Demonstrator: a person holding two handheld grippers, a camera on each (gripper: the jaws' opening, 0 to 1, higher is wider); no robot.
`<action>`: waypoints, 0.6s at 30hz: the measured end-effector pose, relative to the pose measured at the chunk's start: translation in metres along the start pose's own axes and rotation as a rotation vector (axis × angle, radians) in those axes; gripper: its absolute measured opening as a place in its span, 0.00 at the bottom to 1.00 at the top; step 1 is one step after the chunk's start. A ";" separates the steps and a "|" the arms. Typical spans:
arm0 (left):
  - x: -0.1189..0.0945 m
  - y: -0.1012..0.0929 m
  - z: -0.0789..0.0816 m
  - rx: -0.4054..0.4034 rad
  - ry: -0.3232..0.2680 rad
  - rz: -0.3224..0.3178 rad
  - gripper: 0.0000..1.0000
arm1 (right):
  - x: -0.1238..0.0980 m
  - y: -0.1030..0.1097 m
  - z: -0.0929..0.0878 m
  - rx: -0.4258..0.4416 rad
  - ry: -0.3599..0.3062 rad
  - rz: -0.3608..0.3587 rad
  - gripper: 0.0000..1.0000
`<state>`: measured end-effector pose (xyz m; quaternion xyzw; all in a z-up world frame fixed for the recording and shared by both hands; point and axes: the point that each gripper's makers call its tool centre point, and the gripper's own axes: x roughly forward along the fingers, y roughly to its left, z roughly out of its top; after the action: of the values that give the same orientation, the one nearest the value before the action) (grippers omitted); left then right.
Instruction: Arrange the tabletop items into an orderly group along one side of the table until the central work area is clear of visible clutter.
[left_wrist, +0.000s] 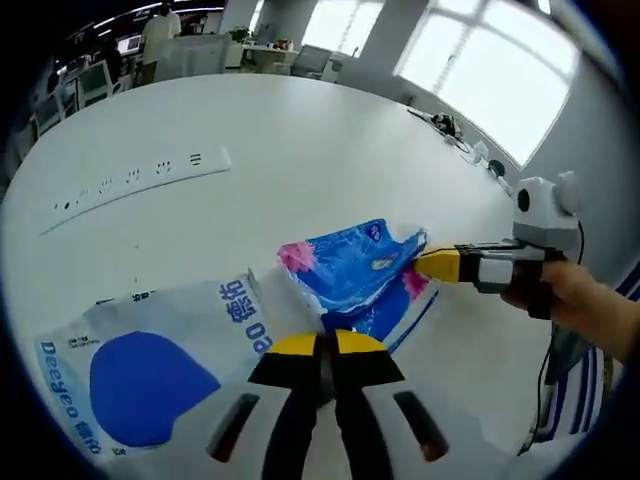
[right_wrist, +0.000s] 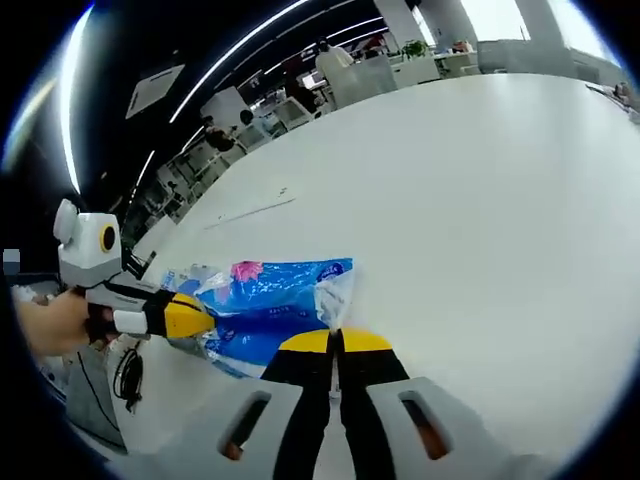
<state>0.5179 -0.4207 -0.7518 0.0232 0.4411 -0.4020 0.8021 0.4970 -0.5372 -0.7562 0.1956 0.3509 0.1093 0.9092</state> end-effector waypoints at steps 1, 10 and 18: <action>0.000 0.000 0.000 0.000 -0.001 0.002 0.01 | -0.003 0.003 -0.001 -0.002 0.001 0.000 0.00; -0.005 -0.004 0.000 0.051 -0.009 0.017 0.06 | -0.015 0.009 -0.003 -0.025 -0.011 -0.040 0.01; -0.026 0.004 0.022 0.123 -0.123 0.097 0.47 | -0.028 -0.001 0.010 -0.045 -0.136 -0.100 0.50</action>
<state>0.5289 -0.4105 -0.7208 0.0690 0.3637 -0.3897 0.8432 0.4832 -0.5502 -0.7334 0.1643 0.2949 0.0581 0.9395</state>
